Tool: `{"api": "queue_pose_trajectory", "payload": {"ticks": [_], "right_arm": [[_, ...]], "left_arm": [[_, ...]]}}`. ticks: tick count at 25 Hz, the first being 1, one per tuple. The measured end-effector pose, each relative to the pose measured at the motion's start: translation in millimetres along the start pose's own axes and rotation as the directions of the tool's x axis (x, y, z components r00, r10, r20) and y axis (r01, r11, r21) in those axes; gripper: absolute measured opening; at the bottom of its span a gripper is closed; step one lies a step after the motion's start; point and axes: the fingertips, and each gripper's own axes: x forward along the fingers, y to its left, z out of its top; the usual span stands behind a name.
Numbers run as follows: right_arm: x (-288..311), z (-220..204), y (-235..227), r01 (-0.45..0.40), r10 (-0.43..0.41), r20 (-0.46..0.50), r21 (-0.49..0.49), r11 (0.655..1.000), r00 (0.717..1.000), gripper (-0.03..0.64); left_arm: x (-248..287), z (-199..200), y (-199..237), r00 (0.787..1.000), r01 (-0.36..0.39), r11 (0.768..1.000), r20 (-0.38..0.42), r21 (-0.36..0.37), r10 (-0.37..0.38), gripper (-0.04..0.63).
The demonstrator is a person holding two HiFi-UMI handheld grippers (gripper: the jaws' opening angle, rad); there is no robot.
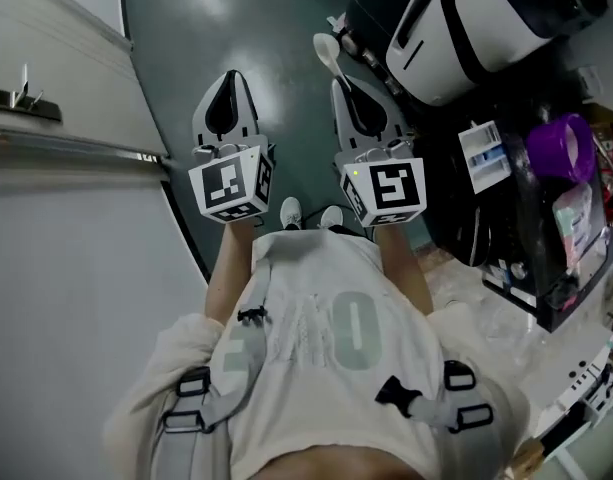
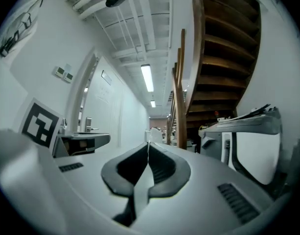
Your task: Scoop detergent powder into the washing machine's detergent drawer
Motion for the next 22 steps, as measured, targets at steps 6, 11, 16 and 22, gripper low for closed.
{"api": "queue_pose_trajectory", "payload": {"ticks": [6, 11, 16, 22], "right_arm": [[-73.4, -4.3, -97.6, 0.235, -0.235, -0.007, -0.006, 0.972, 0.972, 0.011], [-155.6, -10.2, -170.3, 0.464, -0.464, 0.0, 0.008, 0.886, 0.886, 0.011], [-236.1, -15.0, -220.2, 0.662, -0.662, -0.006, 0.016, 0.75, 0.75, 0.01], [-330.1, -16.8, -256.9, 0.841, -0.841, -0.012, 0.023, 0.54, 0.541, 0.01]], "left_arm": [[37.6, -7.9, -124.4, 0.971, 0.241, 0.97, 0.004, -0.036, -0.241, 0.02], [45.9, -6.5, -241.6, 0.884, 0.467, 0.884, 0.027, -0.038, -0.466, 0.02], [40.5, -5.6, -344.6, 0.752, 0.659, 0.751, 0.033, -0.045, -0.658, 0.02], [27.1, -0.3, -448.0, 0.573, 0.819, 0.571, 0.049, -0.056, -0.818, 0.02]]}}
